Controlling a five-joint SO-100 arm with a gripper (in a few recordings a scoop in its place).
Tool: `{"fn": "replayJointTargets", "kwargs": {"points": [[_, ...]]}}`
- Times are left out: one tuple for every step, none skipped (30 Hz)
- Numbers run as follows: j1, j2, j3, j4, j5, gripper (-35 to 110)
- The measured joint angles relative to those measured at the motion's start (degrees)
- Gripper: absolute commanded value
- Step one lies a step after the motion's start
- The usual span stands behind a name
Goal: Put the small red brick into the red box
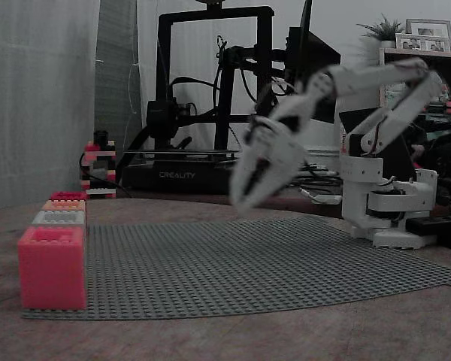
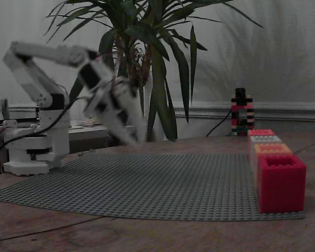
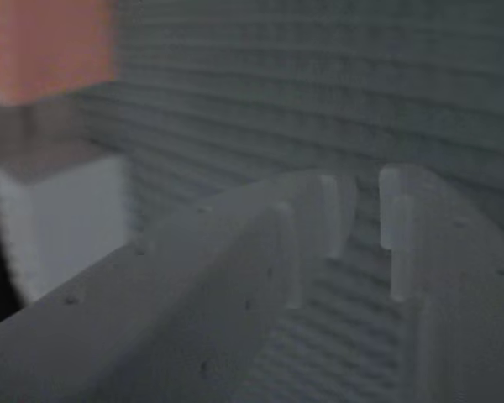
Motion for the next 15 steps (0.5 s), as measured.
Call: {"fn": "replayJointTargets", "kwargs": {"points": [[-0.09,3.52,2.29,1.85,0.79,0],[-0.09,6.86,4.04,3.87,1.58,0],[-0.26,10.02,5.62,5.98,2.46,0],[-0.62,13.45,6.68,8.17,3.25,0],[-0.79,16.17,7.21,10.46,3.87,0],[-0.88,19.25,8.0,12.74,4.48,0],[-1.32,22.06,8.61,14.68,5.01,0],[-1.58,24.26,8.61,16.44,5.54,0],[-1.76,27.07,9.14,18.28,5.89,0],[-1.85,28.92,9.58,20.3,6.33,0],[-2.02,29.53,9.67,22.06,6.77,0],[-2.02,30.5,9.76,23.47,7.21,0],[-2.2,32.26,9.76,24.96,7.73,0],[-2.64,33.84,9.76,26.37,8.17,0],[-2.72,34.98,9.76,27.33,8.61,0]]}}
